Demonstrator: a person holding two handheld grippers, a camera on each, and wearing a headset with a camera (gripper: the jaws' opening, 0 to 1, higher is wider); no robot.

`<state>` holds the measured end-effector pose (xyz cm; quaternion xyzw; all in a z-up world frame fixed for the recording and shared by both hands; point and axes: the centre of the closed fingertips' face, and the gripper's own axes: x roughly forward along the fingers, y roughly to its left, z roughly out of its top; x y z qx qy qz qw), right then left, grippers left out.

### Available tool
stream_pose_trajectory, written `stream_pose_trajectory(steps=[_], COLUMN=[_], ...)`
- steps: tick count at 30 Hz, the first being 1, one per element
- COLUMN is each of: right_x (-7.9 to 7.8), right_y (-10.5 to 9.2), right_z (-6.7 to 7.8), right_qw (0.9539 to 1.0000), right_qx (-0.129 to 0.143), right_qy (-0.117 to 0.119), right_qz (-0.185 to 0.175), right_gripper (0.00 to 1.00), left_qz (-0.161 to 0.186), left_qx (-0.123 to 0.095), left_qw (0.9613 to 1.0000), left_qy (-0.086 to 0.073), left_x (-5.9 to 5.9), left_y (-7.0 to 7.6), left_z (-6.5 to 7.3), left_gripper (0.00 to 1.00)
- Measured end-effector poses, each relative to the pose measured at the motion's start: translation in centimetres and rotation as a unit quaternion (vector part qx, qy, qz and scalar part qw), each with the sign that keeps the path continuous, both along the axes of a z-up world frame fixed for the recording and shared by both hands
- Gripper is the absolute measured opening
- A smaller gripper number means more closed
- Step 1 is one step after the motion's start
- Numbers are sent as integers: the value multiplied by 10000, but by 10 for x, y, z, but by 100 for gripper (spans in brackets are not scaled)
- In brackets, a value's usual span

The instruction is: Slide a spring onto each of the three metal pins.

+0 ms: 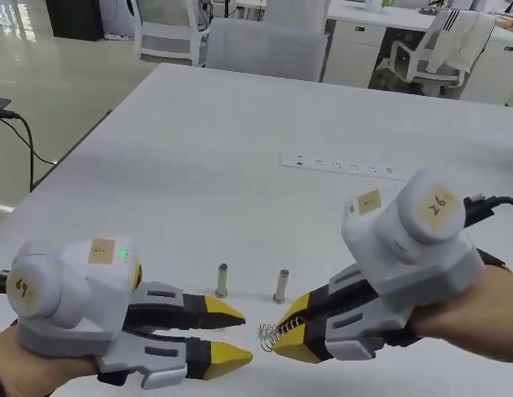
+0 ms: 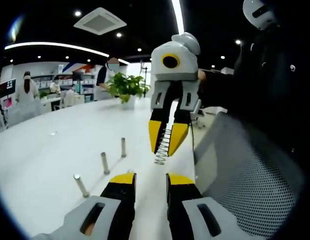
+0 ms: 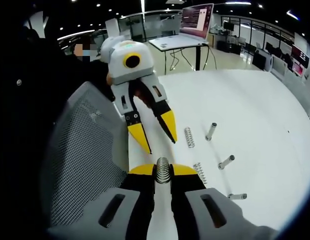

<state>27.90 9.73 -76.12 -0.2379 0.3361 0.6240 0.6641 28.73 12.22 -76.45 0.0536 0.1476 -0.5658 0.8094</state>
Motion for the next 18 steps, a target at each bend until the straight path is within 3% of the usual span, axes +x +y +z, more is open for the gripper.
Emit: stream_pose_trajectory(steps=[8, 18], right_x=[9, 24], right_y=[-16, -36], right_z=[-2, -4], right_qw=[9997, 9985], right_qx=[-201, -464], right_qy=[-74, -176], right_qz=[-107, -223], right_gripper=[8, 8], left_qz=[405, 786], left_qx=[-28, -48], left_qw=[9991, 9968], left_qy=[95, 143], left_x=[3, 5], left_y=[16, 33], left_z=[-5, -7], left_gripper=[25, 28])
